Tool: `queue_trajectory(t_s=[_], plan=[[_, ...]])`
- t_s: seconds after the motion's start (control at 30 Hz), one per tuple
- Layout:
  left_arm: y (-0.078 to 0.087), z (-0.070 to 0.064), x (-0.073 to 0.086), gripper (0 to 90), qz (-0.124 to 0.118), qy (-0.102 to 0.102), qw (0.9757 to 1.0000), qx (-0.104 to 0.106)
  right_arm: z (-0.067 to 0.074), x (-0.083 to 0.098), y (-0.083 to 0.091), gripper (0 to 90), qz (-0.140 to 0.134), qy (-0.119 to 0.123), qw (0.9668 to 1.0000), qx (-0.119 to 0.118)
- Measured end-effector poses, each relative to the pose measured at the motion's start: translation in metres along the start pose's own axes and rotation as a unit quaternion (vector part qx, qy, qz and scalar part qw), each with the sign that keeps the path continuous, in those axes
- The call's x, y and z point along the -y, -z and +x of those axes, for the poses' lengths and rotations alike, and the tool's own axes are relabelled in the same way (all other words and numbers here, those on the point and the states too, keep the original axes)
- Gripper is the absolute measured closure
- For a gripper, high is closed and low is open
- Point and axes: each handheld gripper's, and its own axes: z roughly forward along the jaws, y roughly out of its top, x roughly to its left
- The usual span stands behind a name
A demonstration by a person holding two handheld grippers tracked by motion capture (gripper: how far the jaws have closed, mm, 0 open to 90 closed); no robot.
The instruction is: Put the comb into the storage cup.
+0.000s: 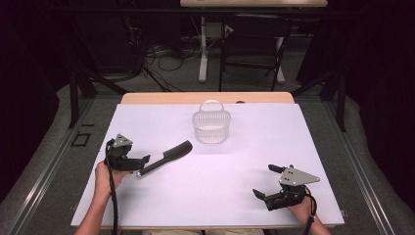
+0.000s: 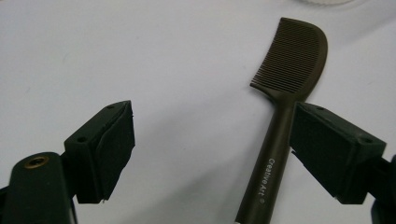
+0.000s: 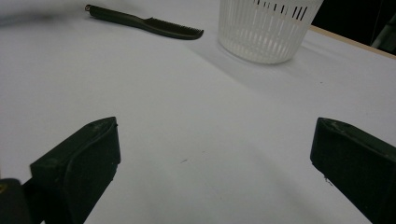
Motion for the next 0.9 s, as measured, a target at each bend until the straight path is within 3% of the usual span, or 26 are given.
queue_trajectory(t_s=[0.4, 0.9], plan=[[-0.005, -0.009, -0.004, 2.1, 0.007, -0.028, 0.9993, 0.025, -0.001, 0.0, 0.0, 1.4, 0.0, 0.0, 1.0, -0.001], [-0.009, -0.017, -0.008, 0.0, 0.024, -0.053, 0.9976, 0.038, 0.0, 0.0, 0.0, 1.4, 0.0, -0.001, 1.0, -0.002]])
